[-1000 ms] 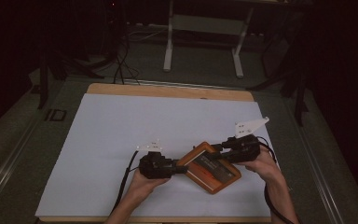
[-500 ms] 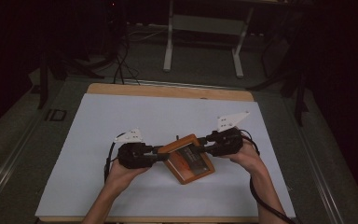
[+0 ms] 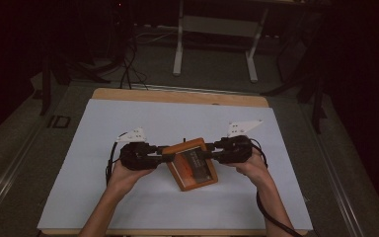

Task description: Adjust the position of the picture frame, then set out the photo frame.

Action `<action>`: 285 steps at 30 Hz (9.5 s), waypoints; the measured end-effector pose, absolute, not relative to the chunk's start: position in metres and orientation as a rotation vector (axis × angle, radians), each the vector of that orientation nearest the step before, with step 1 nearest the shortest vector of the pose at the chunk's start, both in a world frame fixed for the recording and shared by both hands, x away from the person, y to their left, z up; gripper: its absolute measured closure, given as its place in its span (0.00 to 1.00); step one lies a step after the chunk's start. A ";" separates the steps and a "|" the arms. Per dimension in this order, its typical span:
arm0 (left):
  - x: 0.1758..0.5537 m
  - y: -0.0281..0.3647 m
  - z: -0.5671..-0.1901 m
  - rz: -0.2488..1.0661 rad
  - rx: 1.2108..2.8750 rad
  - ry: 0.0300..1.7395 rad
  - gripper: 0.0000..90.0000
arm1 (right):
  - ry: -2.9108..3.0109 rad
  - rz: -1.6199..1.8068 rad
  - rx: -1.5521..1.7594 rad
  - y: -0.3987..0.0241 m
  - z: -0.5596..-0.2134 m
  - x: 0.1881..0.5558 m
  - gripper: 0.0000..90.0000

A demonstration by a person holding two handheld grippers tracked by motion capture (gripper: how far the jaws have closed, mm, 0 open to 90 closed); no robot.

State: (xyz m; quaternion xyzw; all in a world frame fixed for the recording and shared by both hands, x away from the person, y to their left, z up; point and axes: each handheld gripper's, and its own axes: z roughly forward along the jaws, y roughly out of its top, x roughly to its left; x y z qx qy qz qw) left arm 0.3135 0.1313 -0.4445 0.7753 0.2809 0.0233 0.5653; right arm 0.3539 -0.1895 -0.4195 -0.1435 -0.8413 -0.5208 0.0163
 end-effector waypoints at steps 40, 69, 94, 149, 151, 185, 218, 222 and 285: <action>0.313 0.106 -0.458 0.205 1.818 0.735 0.59 | -2.667 -1.754 -0.701 -0.196 -0.457 0.336 0.69; 0.326 0.097 -0.483 0.259 1.904 0.850 0.67 | -2.867 -1.497 -1.010 -0.189 -0.482 0.333 0.58; 0.370 0.086 -0.511 0.083 1.869 1.053 0.56 | -2.618 -1.387 -1.344 -0.189 -0.505 0.360 0.51; 0.380 0.099 -0.510 0.104 1.822 1.101 0.48 | -2.664 -1.316 -1.400 -0.194 -0.503 0.364 0.52; 0.372 0.104 -0.505 0.132 1.796 1.095 0.48 | -2.683 -1.329 -1.389 -0.193 -0.501 0.362 0.53; 0.307 0.120 -0.510 0.141 1.800 1.100 0.47 | -2.961 -1.372 -1.291 -0.165 -0.476 0.391 1.00; 0.295 0.098 -0.503 0.210 1.769 1.074 0.39 | -2.972 -1.281 -1.395 -0.171 -0.499 0.411 1.00; 0.292 0.091 -0.502 0.193 1.775 1.050 0.38 | -2.971 -1.257 -1.413 -0.173 -0.503 0.412 1.00; 0.327 0.033 -0.486 0.034 1.826 1.082 0.75 | -2.928 -1.362 -1.261 -0.215 -0.485 0.381 0.81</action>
